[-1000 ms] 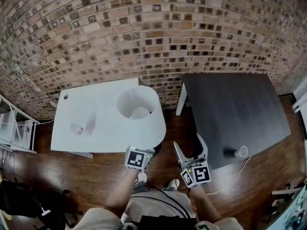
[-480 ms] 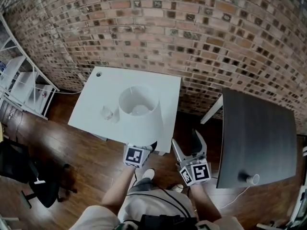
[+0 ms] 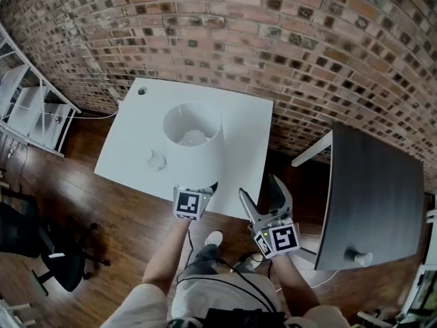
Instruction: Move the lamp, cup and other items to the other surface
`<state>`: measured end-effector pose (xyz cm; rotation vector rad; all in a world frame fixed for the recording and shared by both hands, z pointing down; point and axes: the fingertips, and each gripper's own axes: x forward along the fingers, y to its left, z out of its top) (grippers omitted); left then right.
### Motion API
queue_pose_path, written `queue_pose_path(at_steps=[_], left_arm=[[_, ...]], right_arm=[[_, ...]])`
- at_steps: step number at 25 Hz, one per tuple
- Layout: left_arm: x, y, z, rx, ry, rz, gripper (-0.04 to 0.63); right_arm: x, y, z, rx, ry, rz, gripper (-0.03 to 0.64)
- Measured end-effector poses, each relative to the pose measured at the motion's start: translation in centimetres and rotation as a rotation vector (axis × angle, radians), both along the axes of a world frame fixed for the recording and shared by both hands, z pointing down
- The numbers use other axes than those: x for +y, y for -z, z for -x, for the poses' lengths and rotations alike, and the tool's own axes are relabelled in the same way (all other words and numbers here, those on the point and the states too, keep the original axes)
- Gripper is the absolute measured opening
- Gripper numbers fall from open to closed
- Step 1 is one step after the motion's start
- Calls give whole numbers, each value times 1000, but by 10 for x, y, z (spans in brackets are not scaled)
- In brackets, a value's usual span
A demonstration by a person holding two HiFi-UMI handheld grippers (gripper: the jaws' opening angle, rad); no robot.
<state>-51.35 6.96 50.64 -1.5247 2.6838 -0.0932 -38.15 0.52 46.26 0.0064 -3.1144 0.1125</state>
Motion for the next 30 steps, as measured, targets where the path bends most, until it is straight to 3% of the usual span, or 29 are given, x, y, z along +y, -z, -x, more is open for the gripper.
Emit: queue_pose_path(at_steps=[7, 12, 18, 24, 25, 29, 30], left_arm=[[-31, -44, 56, 11, -36, -54, 89], [-45, -80, 75, -8, -35, -13, 89], [-35, -95, 69, -24, 13, -30, 91], [-24, -123, 52, 58, 52, 75, 104], [-24, -127, 52, 59, 51, 92, 115], [-16, -150, 41, 121, 27, 148, 389], [-11, -151, 37, 138, 32, 149, 399]], right_arm=[[-21, -24, 31, 65, -51, -54, 373], [-26, -34, 38, 101, -68, -86, 371], [-29, -46, 35, 130, -73, -97, 373], [-30, -54, 15, 143, -81, -54, 373], [-33, -56, 9, 147, -96, -34, 373], [-40, -62, -18, 154, -144, 8, 373], [-39, -61, -23, 150, -143, 7, 371]])
